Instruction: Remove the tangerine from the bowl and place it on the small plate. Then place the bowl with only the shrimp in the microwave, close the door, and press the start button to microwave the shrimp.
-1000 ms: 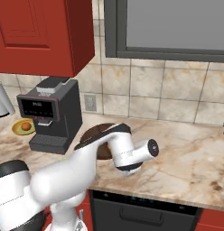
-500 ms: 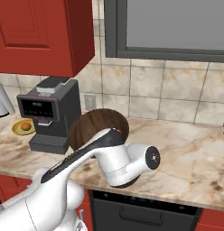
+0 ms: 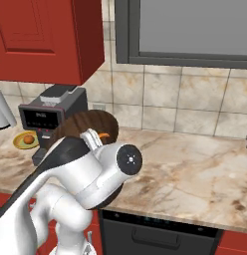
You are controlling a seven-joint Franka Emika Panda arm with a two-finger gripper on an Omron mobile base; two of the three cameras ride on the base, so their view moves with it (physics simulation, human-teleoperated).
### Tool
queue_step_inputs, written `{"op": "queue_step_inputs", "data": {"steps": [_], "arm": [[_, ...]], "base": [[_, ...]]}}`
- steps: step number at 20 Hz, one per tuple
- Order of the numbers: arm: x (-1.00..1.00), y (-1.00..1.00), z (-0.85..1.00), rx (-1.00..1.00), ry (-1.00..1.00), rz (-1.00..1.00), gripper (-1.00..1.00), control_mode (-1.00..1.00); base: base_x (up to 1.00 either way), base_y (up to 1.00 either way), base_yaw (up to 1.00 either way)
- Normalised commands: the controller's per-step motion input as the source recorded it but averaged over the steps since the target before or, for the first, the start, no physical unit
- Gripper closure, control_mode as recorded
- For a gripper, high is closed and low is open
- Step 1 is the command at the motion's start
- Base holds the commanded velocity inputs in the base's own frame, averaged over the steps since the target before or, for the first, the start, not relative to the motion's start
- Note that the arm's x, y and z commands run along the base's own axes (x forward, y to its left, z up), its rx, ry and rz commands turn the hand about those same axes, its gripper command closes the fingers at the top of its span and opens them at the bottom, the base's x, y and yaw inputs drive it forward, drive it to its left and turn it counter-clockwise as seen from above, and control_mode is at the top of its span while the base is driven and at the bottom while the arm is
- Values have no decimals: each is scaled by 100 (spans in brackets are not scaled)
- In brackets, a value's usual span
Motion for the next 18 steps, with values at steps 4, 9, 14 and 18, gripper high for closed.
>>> {"op": "queue_step_inputs", "data": {"steps": [4,9,14,18], "arm": [[0,20,-1,-5,1,1,100,-100],[-5,3,-14,-1,-5,2,100,100],[0,0,0,0,0,0,100,100],[0,0,0,0,0,0,100,100]], "base": [[0,0,0],[-30,-3,11],[-69,-4,38],[-28,0,42]]}}
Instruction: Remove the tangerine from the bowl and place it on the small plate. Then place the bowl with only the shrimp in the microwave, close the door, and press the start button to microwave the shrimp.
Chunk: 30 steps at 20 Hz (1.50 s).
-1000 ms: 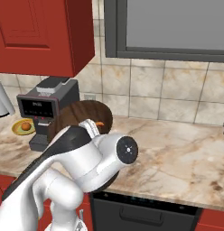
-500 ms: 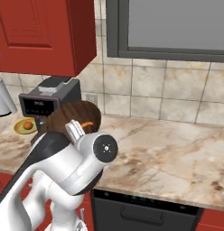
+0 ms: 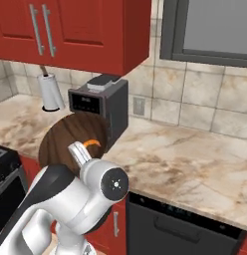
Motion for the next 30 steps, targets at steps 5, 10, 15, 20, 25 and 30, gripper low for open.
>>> {"op": "queue_step_inputs", "data": {"steps": [5,10,15,20,25,30], "arm": [[0,0,0,0,0,0,100,100],[0,0,0,0,0,0,100,100],[0,0,0,0,0,0,100,100],[0,0,0,0,0,0,100,100],[0,0,0,0,0,0,100,100],[0,0,0,0,0,0,100,100]], "base": [[-24,-23,46],[-13,-26,51],[-6,-9,62],[18,6,77],[52,-1,73],[81,-4,60]]}}
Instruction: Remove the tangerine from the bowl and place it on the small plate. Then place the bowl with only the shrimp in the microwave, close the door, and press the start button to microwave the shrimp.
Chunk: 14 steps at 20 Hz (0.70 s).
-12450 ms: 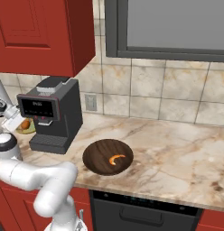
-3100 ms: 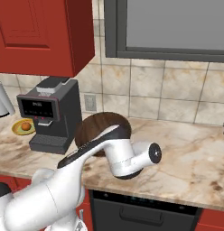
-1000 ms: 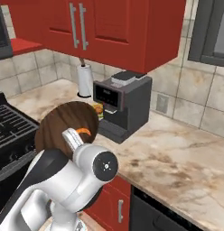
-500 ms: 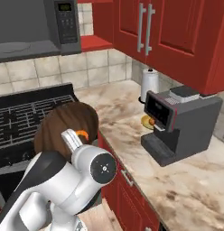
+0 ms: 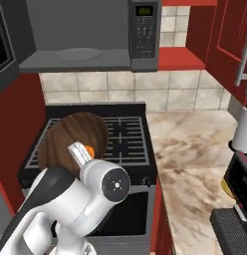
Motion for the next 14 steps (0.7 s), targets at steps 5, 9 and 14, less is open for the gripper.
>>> {"op": "queue_step_inputs", "data": {"steps": [5,9,14], "arm": [[0,0,0,0,0,0,100,100],[0,0,0,0,0,0,100,100],[0,0,0,0,0,0,100,100]], "base": [[50,-19,50],[31,-34,37],[32,-29,21]]}}
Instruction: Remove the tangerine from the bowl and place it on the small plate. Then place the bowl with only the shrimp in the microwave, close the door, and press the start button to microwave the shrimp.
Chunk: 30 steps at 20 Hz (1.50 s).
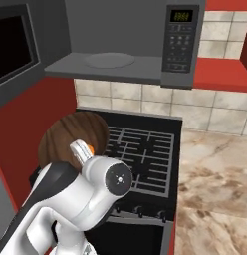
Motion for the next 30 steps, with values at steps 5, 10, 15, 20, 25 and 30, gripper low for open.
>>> {"op": "queue_step_inputs", "data": {"steps": [5,10,15,20,25,30], "arm": [[0,0,0,0,0,0,100,100],[0,0,0,0,0,0,100,100],[0,0,0,0,0,0,100,100],[0,0,0,0,0,0,100,100],[0,0,0,0,0,0,100,100],[0,0,0,0,0,0,100,100]], "base": [[41,-14,0],[42,-24,1],[4,-36,1],[13,-19,0],[3,-9,0],[26,-55,0]]}}
